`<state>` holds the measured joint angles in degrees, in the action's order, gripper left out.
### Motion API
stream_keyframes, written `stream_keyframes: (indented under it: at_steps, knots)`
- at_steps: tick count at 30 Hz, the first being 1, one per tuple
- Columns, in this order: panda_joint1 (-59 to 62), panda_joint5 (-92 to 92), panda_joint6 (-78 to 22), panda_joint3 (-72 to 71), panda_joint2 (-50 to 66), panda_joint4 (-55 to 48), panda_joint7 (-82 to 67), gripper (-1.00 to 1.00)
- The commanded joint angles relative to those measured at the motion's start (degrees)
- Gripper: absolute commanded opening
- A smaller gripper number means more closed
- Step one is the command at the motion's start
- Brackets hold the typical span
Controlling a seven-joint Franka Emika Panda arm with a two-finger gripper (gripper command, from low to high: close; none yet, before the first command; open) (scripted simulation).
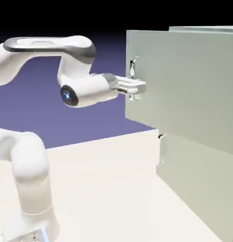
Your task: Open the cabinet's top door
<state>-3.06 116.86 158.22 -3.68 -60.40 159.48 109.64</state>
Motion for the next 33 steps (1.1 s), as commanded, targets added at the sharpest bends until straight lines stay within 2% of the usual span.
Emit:
stream_keyframes:
  at_steps: [1, 10, 19, 26, 33]
  knots:
    - [-0.77, -2.37, -0.23, 1.23, -1.25, 0.87, 1.49, -1.0]
    - [-1.64, -24.8, -6.19, 10.35, -12.15, 7.44, 15.82, -1.0]
    - [6.18, -47.23, -23.05, 23.61, -20.53, 10.14, 26.34, -1.0]
    - [10.67, -62.58, -39.62, 38.12, -20.73, 6.08, 28.87, -1.0]
    - [7.67, -75.09, -56.16, 52.66, -16.56, -4.37, 29.13, -1.0]
